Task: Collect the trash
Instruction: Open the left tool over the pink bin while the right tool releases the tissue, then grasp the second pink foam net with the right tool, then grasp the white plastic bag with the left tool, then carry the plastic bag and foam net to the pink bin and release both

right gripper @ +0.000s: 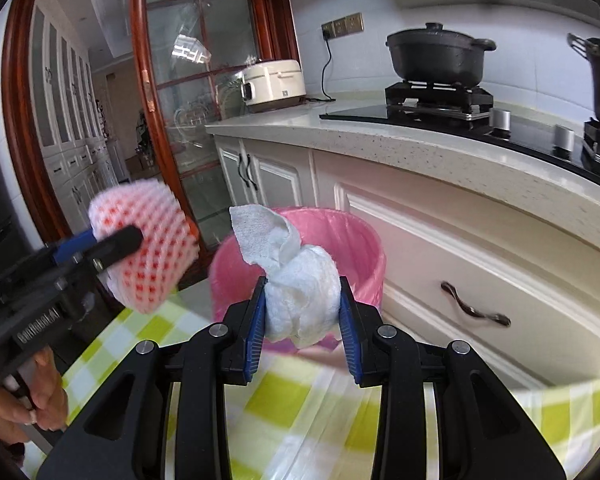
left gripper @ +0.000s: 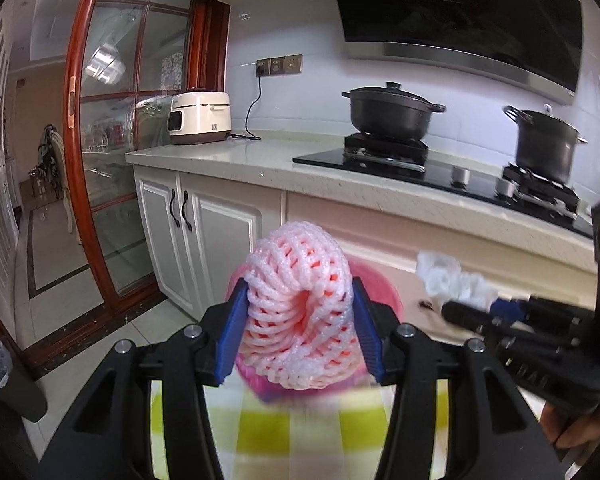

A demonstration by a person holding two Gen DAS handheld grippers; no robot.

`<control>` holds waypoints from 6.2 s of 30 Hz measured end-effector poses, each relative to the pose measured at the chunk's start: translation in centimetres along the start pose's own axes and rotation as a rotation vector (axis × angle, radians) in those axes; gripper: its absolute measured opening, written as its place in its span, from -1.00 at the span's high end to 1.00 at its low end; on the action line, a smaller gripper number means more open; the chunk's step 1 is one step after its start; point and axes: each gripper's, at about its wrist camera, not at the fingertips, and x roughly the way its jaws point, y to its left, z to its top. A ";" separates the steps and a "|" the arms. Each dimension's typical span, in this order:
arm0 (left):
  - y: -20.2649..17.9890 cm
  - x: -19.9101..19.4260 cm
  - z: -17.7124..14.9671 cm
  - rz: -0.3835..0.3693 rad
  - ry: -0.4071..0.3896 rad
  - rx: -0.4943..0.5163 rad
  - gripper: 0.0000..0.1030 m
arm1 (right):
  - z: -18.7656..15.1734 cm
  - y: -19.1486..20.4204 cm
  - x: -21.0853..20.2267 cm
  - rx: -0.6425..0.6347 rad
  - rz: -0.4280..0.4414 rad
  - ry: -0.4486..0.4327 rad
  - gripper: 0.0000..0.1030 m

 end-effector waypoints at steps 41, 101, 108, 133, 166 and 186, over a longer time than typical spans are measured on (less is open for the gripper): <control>0.8 -17.9 -5.1 0.045 -0.109 -0.036 -0.90 | -5.7 1.6 -20.8 0.055 0.089 -0.174 -0.28; -6.7 -29.5 -23.8 0.021 0.138 0.060 -0.90 | -31.7 4.6 -29.3 0.133 0.039 0.130 -0.06; -9.2 -25.8 -22.3 -0.023 0.150 0.076 -0.90 | -30.3 2.1 -30.2 0.155 -0.009 0.075 -0.06; -16.5 -14.2 -23.2 -0.085 0.323 0.149 -0.23 | -30.1 -2.3 -33.1 0.241 -0.057 -0.006 -0.06; -8.1 -28.1 -21.7 -0.007 0.121 0.047 0.31 | -26.7 6.5 -27.8 0.064 -0.159 0.042 -0.06; -3.9 -30.6 -21.7 -0.005 0.098 -0.034 0.31 | -24.3 10.4 -24.9 0.007 -0.213 0.051 -0.06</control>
